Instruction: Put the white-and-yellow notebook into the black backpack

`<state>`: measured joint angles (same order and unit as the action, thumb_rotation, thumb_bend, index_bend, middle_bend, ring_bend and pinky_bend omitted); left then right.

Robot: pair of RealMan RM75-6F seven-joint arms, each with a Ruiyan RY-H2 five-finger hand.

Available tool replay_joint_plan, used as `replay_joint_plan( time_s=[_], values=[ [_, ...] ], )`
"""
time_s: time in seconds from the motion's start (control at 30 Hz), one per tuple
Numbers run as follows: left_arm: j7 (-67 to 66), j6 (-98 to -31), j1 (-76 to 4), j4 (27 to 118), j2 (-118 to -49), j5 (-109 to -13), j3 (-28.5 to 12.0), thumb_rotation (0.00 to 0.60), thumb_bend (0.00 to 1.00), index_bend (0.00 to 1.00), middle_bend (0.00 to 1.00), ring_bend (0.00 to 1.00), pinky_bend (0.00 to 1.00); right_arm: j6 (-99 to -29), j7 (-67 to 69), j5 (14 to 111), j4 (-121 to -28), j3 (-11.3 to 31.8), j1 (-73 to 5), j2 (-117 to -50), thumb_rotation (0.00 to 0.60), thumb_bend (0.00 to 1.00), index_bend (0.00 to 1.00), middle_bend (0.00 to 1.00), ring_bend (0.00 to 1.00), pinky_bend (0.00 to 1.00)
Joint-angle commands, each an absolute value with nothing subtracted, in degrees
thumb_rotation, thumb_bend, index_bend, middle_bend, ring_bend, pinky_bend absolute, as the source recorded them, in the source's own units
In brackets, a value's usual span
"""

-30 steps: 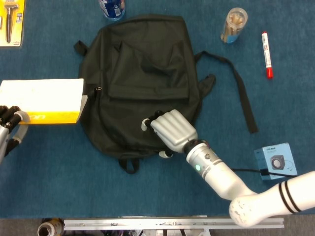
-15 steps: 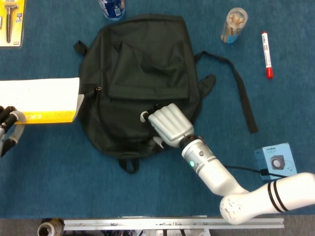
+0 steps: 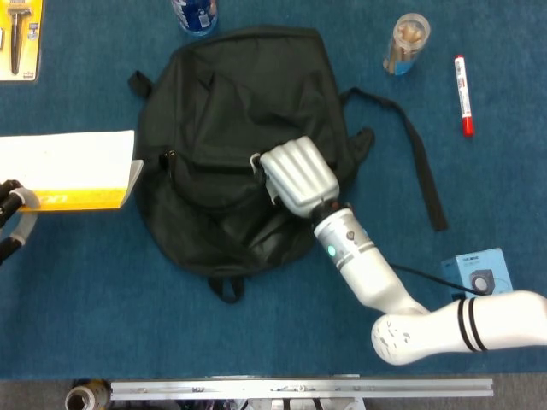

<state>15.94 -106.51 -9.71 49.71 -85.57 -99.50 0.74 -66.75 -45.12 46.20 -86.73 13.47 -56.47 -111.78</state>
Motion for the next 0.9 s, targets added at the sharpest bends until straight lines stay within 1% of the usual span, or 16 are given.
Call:
replay_joint_plan(
  time_s=[0.03,0.23,0.33,0.6,0.83,0.9],
  values=[
    [17.4,-106.3,-10.3,51.1,-84.4,-99.9,0.8,0.6,0.35,0.57,0.62,0.58,0.68,-67.1,-44.7,46.9,-85.3,16.3,-57.2,-111.6,0.6,0.86,0.73,0.67,0.64,0.81],
    [18.9,-106.7,-12.0,52.9,-82.2,-102.8,1.9,0.6,0.35,0.57,0.62,0.58,0.68,-67.6,-44.4,46.3,-83.9,21.6,-58.8,-111.7,0.6,0.86,0.74,0.67,0.65,0.83],
    [20.0,-107.5,-12.6,54.1,-81.2,-104.4,2.4,0.6,0.35,0.57,0.62,0.58,0.68,-68.3,-44.1,46.2,-82.8,23.3,-59.6,-112.7,0.6,0.86,0.74,0.67,0.65,0.83],
    [21.6,-109.1,-13.7,56.8,-79.1,-107.2,3.4,0.6,0.35,0.57,0.62,0.58,0.68,-70.0,-40.9,46.8,-79.1,27.0,-61.3,-116.5,0.6,0.86,0.74,0.67,0.65,0.83],
    [20.7,-108.3,-15.1,58.4,-79.2,-109.6,4.3,0.6,0.35,0.57,0.62,0.57,0.68,-71.4,-39.3,48.6,-76.8,28.8,-62.9,-119.1,0.6,0.86,0.74,0.66,0.65,0.83],
    [18.9,-107.7,-15.5,59.0,-79.1,-110.9,5.0,0.6,0.35,0.57,0.62,0.57,0.68,-71.7,-39.1,48.2,-76.1,30.2,-63.3,-119.6,0.6,0.86,0.74,0.66,0.65,0.83]
  ],
)
